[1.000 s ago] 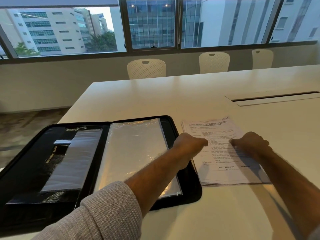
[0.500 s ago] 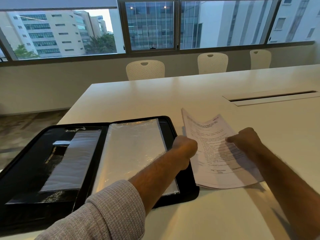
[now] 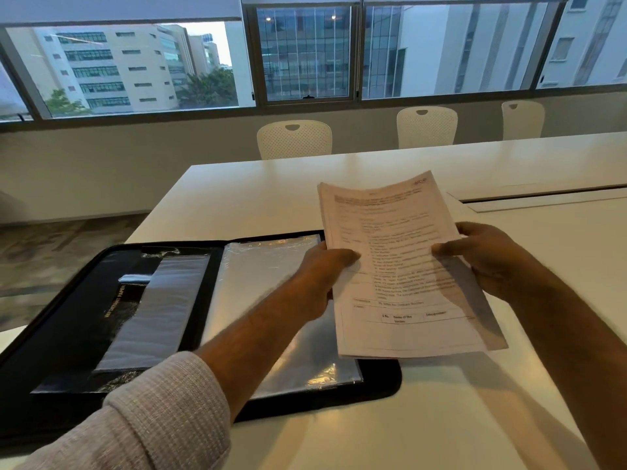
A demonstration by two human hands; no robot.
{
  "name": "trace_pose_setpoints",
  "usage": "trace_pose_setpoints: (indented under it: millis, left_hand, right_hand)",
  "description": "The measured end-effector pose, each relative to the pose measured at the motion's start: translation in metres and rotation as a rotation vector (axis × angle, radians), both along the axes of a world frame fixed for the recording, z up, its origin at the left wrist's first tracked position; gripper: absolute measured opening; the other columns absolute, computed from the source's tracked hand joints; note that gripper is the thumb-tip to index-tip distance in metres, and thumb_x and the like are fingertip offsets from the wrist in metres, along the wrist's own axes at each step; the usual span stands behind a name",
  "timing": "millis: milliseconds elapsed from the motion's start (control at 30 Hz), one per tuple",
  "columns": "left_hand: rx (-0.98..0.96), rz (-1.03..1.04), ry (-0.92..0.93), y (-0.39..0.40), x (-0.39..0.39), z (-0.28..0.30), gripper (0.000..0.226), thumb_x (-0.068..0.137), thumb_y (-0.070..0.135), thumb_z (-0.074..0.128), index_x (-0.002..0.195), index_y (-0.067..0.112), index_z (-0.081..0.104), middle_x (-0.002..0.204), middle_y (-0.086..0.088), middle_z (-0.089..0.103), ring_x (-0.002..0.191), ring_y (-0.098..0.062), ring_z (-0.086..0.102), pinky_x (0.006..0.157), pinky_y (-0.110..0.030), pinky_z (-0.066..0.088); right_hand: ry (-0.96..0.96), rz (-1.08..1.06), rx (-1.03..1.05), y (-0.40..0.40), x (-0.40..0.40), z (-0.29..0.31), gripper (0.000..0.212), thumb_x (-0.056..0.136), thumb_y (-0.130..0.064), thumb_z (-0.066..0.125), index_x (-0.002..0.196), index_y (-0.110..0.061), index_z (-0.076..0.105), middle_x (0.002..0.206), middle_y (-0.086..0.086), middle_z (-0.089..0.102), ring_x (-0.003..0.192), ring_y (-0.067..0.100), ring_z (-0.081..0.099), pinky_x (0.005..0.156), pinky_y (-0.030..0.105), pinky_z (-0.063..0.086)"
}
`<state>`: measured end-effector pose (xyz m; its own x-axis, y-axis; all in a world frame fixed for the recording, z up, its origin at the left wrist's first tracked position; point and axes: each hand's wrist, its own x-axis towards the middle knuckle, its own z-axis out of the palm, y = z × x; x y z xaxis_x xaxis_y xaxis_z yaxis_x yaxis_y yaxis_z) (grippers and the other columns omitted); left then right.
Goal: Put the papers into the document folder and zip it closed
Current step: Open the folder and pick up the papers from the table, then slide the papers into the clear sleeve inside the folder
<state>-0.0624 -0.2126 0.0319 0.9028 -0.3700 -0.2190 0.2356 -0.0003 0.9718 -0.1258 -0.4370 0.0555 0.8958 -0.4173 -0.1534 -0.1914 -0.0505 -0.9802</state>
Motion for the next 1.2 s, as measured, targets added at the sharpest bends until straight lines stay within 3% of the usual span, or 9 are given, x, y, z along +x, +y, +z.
trace_pose_setpoints:
  millis: [100,233,367,533,733,867,967,1100,1200]
  left_hand:
    - [0.049,0.026,-0.078,0.012,0.006,0.006,0.025,0.094,0.008,0.055,0.107,0.028,0.062,0.102,-0.002,0.073,0.091,-0.026,0.07,0.068,-0.044,0.058]
    - [0.085,0.104,-0.168,0.023,0.007,0.016,0.03,0.096,0.012,0.05,0.088,0.04,0.06,0.081,0.011,0.072,0.077,-0.02,0.068,0.05,-0.037,0.051]
    - [0.092,0.122,-0.246,0.034,0.008,0.027,0.03,0.096,0.016,0.049,0.085,0.041,0.06,0.068,0.015,0.072,0.076,-0.02,0.068,0.06,-0.044,0.053]
    - [0.085,0.189,-0.334,0.056,0.019,0.039,0.024,0.097,0.018,0.049,0.092,0.038,0.061,0.084,0.008,0.072,0.075,-0.019,0.069,0.053,-0.036,0.052]
    - [0.129,0.105,-0.492,0.065,0.03,0.041,0.021,0.093,0.021,0.059,0.104,0.039,0.058,0.097,0.017,0.067,0.085,-0.012,0.065,0.059,-0.028,0.052]
    - [0.188,0.165,-0.525,0.073,0.043,0.04,0.012,0.093,0.026,0.057,0.102,0.035,0.059,0.091,0.016,0.068,0.077,-0.012,0.067,0.051,-0.024,0.048]
    - [0.167,0.269,-0.445,0.092,0.059,0.04,0.012,0.095,0.021,0.054,0.098,0.028,0.064,0.085,0.007,0.073,0.074,-0.017,0.072,0.054,-0.032,0.055]
    - [0.127,0.333,-0.41,0.111,0.076,0.04,0.019,0.096,0.019,0.051,0.092,0.031,0.064,0.073,0.015,0.073,0.062,-0.011,0.072,0.051,-0.032,0.055]
    - [0.101,0.354,-0.425,0.113,0.086,0.042,0.015,0.096,0.024,0.052,0.092,0.03,0.065,0.072,0.016,0.072,0.064,-0.009,0.072,0.055,-0.034,0.056]
  right_hand:
    - [-0.087,-0.014,-0.157,0.026,0.008,0.005,0.07,0.079,0.009,0.066,0.134,-0.027,0.042,0.108,0.005,0.065,0.087,0.029,0.068,0.059,0.043,0.059]
    - [-0.145,0.055,-0.217,0.058,0.018,0.012,0.038,0.084,0.009,0.057,0.106,-0.022,0.063,0.123,0.002,0.055,0.09,0.026,0.062,0.051,0.029,0.056]
    - [-0.163,0.095,-0.232,0.08,0.03,0.017,0.026,0.088,0.004,0.053,0.1,-0.016,0.065,0.122,0.001,0.055,0.093,0.03,0.061,0.055,0.028,0.055]
    - [-0.252,0.043,-0.323,0.098,0.046,0.024,0.047,0.088,0.0,0.057,0.116,-0.034,0.042,0.124,-0.003,0.054,0.093,0.026,0.062,0.064,0.035,0.052]
    - [-0.279,0.129,-0.308,0.128,0.07,0.028,0.03,0.087,0.004,0.053,0.102,-0.022,0.057,0.121,-0.005,0.051,0.098,0.032,0.06,0.077,0.046,0.06]
    - [-0.341,0.048,-0.351,0.141,0.088,0.029,0.052,0.084,-0.004,0.063,0.121,-0.03,0.037,0.11,-0.006,0.055,0.088,0.023,0.064,0.07,0.04,0.057]
    - [-0.272,0.021,-0.182,0.138,0.101,0.032,0.065,0.085,-0.007,0.065,0.136,-0.026,0.03,0.106,-0.004,0.059,0.081,0.019,0.065,0.065,0.04,0.053]
    - [-0.181,0.148,-0.138,0.135,0.114,0.036,0.02,0.086,-0.005,0.061,0.102,-0.017,0.061,0.098,0.002,0.069,0.085,0.029,0.068,0.073,0.05,0.057]
    - [-0.132,0.303,0.016,0.141,0.123,0.04,0.017,0.088,-0.005,0.057,0.101,-0.016,0.062,0.101,0.008,0.071,0.086,0.03,0.07,0.073,0.052,0.058]
